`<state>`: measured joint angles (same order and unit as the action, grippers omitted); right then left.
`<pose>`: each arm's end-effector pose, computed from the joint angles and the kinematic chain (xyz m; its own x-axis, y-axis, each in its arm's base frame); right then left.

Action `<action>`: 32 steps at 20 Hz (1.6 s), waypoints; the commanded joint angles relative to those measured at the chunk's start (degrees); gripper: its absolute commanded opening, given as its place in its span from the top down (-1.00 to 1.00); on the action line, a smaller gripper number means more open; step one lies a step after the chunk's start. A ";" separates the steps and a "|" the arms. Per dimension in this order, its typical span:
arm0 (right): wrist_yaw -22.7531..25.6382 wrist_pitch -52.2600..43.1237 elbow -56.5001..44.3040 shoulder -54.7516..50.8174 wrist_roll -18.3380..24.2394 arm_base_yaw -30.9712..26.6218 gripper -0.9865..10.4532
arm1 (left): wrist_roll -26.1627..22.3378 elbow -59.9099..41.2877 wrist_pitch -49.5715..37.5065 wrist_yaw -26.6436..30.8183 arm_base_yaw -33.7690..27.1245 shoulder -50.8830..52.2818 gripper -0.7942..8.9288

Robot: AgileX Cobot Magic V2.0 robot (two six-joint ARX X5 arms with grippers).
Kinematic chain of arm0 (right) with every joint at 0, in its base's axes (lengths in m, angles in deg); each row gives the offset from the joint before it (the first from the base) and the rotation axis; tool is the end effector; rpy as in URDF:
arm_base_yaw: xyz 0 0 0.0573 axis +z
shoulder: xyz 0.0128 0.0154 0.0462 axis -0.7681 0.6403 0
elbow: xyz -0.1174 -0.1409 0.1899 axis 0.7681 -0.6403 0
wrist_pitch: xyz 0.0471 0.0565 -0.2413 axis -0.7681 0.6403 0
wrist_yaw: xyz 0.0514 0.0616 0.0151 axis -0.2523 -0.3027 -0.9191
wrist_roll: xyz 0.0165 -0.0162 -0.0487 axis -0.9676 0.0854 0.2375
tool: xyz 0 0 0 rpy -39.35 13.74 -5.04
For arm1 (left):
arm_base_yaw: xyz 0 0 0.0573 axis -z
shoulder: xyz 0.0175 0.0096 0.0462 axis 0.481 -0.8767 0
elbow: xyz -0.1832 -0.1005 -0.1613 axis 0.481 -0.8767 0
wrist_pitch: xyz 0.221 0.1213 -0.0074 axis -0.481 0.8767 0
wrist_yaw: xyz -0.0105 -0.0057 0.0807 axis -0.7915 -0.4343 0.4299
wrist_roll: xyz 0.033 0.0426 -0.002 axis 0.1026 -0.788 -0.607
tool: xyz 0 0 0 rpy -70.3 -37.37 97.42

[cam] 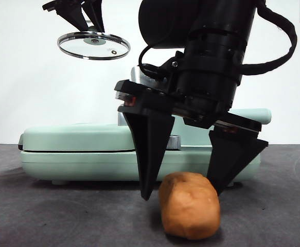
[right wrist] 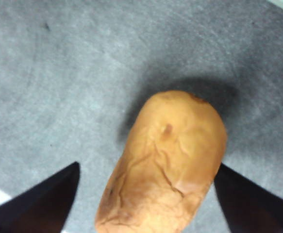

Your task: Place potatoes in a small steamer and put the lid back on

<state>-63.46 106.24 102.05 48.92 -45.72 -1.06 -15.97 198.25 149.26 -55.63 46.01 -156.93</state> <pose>0.1940 0.2322 0.1871 0.0140 0.2955 -0.9553 -0.4267 0.8658 0.2615 0.3935 -0.1263 0.4284 0.6466 -0.3443 -0.6807 0.4218 0.9049 -0.0570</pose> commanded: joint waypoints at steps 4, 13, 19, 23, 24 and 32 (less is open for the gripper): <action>-0.35 -0.24 0.90 1.46 0.85 0.46 0.44 | 0.76 2.60 -1.11 -0.50 0.04 0.33 0.74; -1.44 7.63 9.57 1.84 3.21 -2.73 0.54 | 0.90 2.60 -1.18 -0.50 -0.09 0.33 0.74; -1.46 15.26 30.42 2.05 9.11 -10.32 0.54 | 1.03 2.60 -1.55 -0.50 -0.15 0.33 0.74; -1.42 18.18 42.10 4.74 12.50 -17.07 0.54 | 1.05 2.60 -1.55 -0.50 -0.15 0.31 0.74; -1.46 18.64 44.04 5.70 13.11 -18.38 0.54 | 1.05 2.60 -1.55 -0.50 -0.15 0.31 0.74; -2.14 22.01 57.83 20.31 16.41 -26.05 0.54 | 1.03 2.58 -1.60 -0.50 -0.09 0.31 0.74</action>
<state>-65.36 128.23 158.35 68.09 -30.27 -27.36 -15.16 198.25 149.15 -55.65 45.75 -156.93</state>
